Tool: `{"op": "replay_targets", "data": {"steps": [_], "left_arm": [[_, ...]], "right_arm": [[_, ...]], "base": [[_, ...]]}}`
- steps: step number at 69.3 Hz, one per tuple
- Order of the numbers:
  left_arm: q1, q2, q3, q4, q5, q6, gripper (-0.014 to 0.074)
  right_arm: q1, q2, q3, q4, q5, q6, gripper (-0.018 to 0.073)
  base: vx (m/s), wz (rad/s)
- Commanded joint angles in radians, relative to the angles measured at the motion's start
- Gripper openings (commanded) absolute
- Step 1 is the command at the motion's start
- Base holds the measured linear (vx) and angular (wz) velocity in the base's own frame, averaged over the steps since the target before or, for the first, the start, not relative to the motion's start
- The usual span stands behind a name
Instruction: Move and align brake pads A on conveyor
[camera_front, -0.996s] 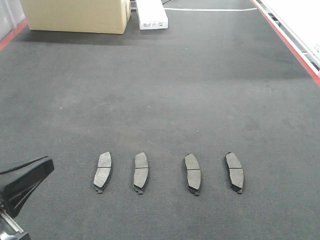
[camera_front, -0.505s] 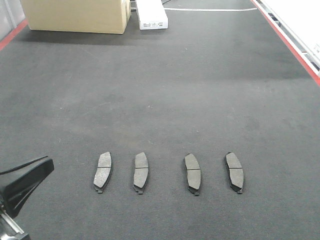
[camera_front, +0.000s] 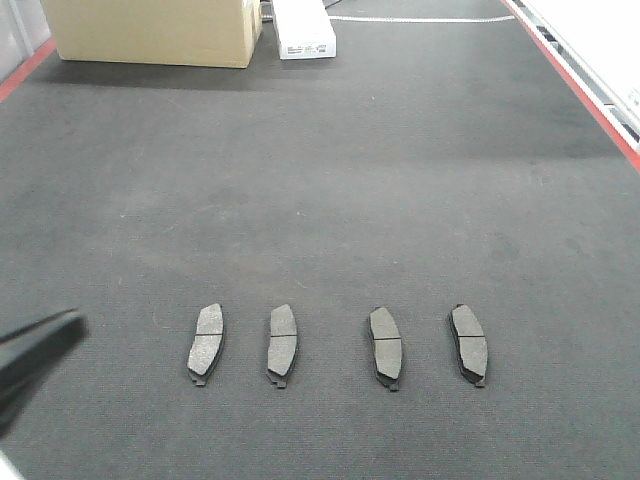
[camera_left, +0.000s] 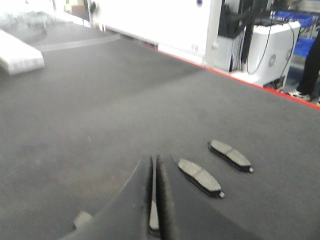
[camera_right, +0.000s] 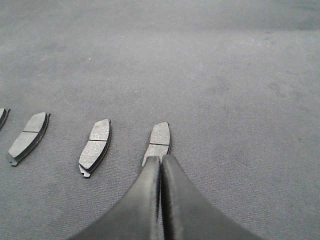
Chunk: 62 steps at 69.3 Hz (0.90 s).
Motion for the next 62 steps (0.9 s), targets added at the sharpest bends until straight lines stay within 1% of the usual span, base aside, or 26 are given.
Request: {"op": "replay_targets", "data": {"steps": [1,10,18,25,26,31,37,41,45,50,62], "left_arm": [[0.046,-0.085,-0.023,0.002,-0.028,0.028,-0.0006],[0.173,-0.228,-0.003,0.002,0.013,0.028,-0.0006],[0.324,-0.365,0.019,0.005,0.067,0.028,-0.0006],[0.471,-0.474,0.054,0.012,0.123,0.028,-0.0006],[0.498,-0.485,0.059,0.012,0.126,0.028,-0.0006],[0.591,-0.537,0.085,0.012,0.141,0.027,-0.0006],[0.683,-0.531,0.107,0.030,0.145,0.024,-0.0006],[0.715,-0.531,0.126,0.039,0.142,0.021,-0.0006],[0.732,-0.531,0.156,0.053,0.136,0.021,-0.0006],[0.732,-0.531,0.207,0.064,0.120,0.021,-0.0006],[0.731,-0.532,0.363,0.061,0.017,0.018,-0.0006]], "right_arm": [[-0.007,0.005,-0.027,-0.003,-0.065,-0.010,-0.0006],[-0.007,0.005,-0.027,-0.003,-0.065,-0.010,-0.0006],[-0.007,0.005,-0.027,-0.003,-0.065,-0.010,-0.0006],[-0.007,0.005,-0.027,-0.003,-0.065,-0.010,-0.0006],[-0.007,0.005,-0.027,-0.003,-0.065,-0.010,-0.0006],[-0.007,0.005,-0.027,-0.003,-0.065,-0.010,-0.0006],[-0.007,0.005,-0.027,-0.003,-0.062,-0.010,-0.0006],[-0.007,0.005,-0.027,-0.003,-0.062,-0.010,-0.0006],[-0.007,0.005,-0.027,-0.003,-0.062,-0.010,-0.0006],[-0.007,0.005,-0.027,-0.003,-0.062,-0.010,-0.0006],[-0.007,0.005,-0.027,-0.003,-0.062,-0.010,-0.0006]], "base": [[0.00,0.00],[0.00,0.00],[0.00,0.00],[0.00,0.00],[0.00,0.00],[0.00,0.00],[0.00,0.00],[0.00,0.00],[0.00,0.00],[0.00,0.00],[0.00,0.00]]}}
